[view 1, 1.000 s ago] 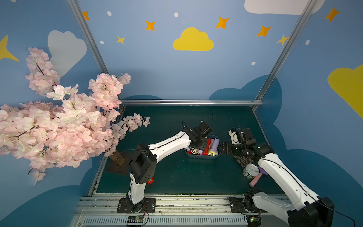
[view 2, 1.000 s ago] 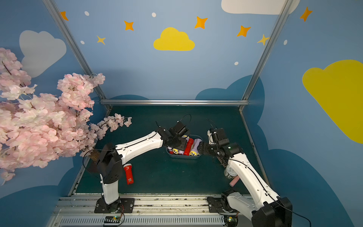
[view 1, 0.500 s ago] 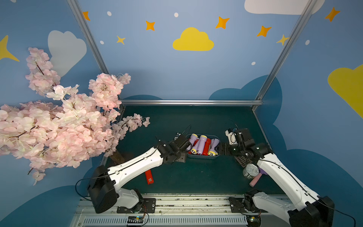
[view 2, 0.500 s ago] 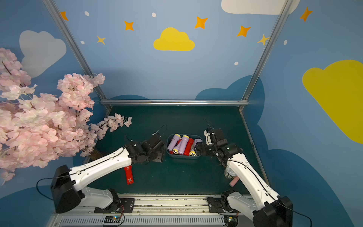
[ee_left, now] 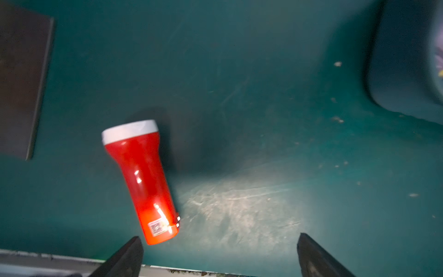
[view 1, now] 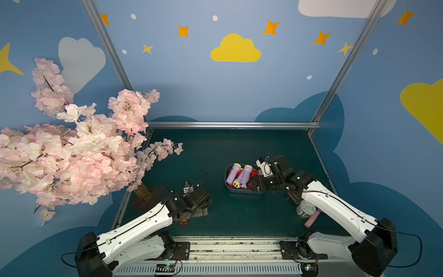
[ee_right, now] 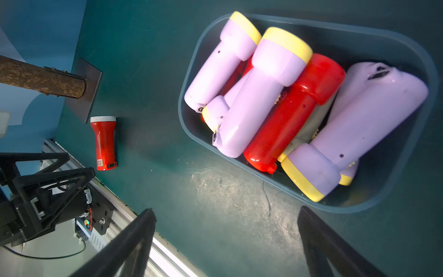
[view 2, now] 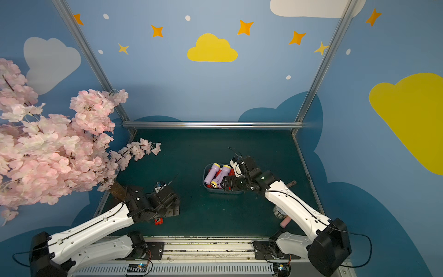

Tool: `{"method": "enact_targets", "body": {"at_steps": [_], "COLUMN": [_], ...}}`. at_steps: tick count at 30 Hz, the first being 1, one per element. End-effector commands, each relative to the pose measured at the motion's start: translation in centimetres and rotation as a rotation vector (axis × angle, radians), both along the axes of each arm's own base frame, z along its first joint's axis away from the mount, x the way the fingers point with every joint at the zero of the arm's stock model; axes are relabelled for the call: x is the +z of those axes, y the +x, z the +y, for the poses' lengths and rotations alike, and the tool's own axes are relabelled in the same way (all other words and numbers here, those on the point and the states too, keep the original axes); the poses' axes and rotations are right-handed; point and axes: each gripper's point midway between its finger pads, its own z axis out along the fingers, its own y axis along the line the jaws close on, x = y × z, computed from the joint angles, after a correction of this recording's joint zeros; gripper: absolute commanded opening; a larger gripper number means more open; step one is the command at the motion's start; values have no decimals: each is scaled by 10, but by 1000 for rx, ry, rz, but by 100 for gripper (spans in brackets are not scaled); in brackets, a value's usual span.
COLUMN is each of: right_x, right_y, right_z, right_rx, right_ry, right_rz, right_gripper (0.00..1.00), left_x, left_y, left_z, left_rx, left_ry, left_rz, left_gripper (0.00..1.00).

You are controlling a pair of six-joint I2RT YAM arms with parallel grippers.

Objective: Put the flashlights into the storage boxes
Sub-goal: Pick up the flashlight from the center of the board.

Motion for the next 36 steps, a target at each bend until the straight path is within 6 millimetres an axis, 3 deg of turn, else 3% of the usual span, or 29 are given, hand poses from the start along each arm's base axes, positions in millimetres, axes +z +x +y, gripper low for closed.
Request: {"method": "enact_targets", "body": {"at_steps": [1, 6, 11, 15, 36], "right_x": [13, 13, 10, 8, -8], "right_y": [4, 5, 5, 6, 19], "right_z": [9, 8, 6, 2, -15], "right_rx": [8, 10, 12, 5, -40], "right_ry": [27, 20, 5, -9, -10], "right_rz": [-29, -38, -43, -55, -21], "right_gripper": [93, 93, 93, 93, 93], "left_x": [-10, -29, -40, -46, -80], "left_y": [-14, -22, -23, -23, -13], "left_z": [22, 39, 46, 50, 49], "left_rx": [108, 199, 264, 299, 315], "left_ry": [38, 49, 2, -11, -68], "left_rz": [29, 19, -15, -24, 80], "left_gripper": [99, 99, 85, 83, 66]}}
